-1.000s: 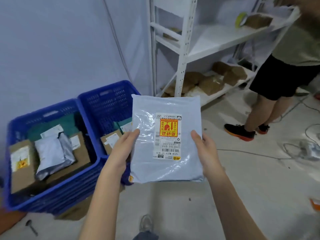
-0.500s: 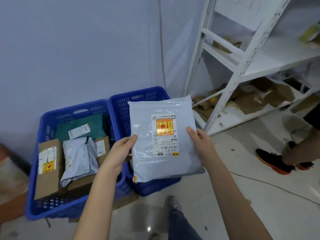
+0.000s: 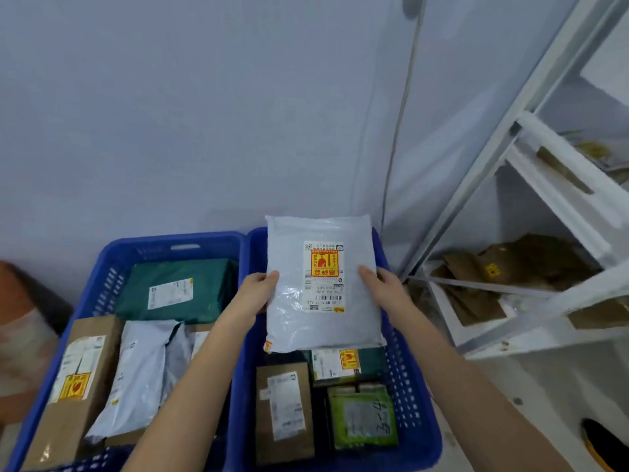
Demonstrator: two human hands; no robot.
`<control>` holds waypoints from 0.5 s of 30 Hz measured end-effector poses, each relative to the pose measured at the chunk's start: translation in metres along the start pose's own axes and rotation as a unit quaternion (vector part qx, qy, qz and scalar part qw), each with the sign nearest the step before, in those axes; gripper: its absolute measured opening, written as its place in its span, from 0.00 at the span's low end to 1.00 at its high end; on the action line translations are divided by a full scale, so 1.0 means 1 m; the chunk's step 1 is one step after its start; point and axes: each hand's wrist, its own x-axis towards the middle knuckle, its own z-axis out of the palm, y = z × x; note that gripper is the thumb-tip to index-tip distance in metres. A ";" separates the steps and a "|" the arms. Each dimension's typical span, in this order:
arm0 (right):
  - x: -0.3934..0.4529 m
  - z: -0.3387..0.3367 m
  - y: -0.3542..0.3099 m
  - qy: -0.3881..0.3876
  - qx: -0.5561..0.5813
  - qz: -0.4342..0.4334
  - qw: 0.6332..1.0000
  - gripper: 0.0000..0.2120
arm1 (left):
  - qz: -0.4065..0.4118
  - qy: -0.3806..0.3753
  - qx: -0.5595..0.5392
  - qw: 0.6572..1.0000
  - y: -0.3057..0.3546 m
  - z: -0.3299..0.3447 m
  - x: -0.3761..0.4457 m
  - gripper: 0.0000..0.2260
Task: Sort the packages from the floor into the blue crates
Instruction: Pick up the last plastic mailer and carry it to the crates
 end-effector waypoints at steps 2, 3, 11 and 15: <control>0.045 0.004 0.013 -0.005 -0.028 0.011 1.000 0.09 | -0.015 0.003 0.013 1.000 -0.002 0.011 0.041 0.13; 0.065 0.006 0.022 -0.001 -0.042 0.019 0.999 0.11 | -0.024 0.000 0.014 1.000 -0.006 0.018 0.060 0.13; 0.195 0.025 0.112 0.044 -0.103 0.021 0.993 0.18 | -0.057 -0.034 -0.019 0.998 -0.086 0.070 0.194 0.17; 0.244 0.031 0.164 0.043 -0.136 -0.027 0.989 0.19 | -0.047 -0.024 -0.061 0.997 -0.143 0.083 0.255 0.16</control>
